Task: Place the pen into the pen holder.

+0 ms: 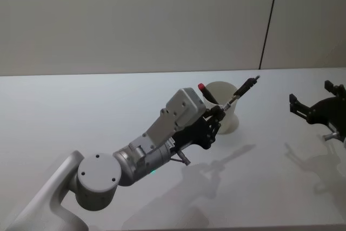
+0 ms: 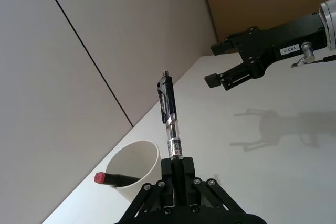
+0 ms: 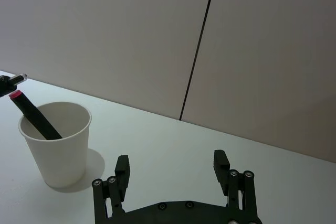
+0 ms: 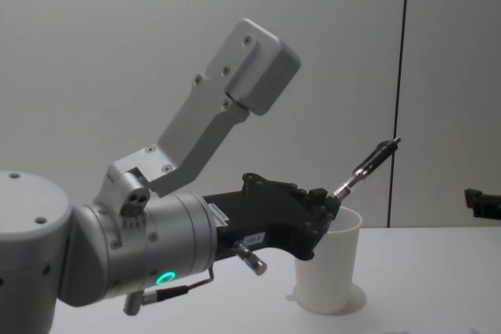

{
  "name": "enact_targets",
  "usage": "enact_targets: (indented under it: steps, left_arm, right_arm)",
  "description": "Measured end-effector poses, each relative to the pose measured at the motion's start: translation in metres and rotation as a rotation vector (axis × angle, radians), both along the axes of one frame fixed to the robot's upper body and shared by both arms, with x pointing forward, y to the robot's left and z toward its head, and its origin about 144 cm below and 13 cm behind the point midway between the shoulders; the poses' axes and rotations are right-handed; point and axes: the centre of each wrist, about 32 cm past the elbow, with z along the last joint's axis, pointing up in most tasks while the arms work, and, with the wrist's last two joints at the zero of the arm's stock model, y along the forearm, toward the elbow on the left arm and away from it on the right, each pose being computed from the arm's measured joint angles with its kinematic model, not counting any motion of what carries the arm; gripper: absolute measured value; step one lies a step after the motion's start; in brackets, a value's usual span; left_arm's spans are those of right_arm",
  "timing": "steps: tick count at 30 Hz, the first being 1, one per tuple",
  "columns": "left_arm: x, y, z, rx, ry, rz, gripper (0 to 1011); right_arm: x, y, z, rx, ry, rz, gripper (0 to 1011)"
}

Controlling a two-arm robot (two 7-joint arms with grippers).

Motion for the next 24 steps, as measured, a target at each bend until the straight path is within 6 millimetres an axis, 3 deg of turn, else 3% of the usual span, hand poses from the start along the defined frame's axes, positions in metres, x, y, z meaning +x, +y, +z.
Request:
enact_targets:
  steps: [24]
  left_arm:
    - [-0.002, -0.002, -0.001, 0.013, 0.004, 0.01, 133]
  right_arm:
    - [-0.008, -0.01, 0.003, 0.081, 0.005, 0.097, 1002]
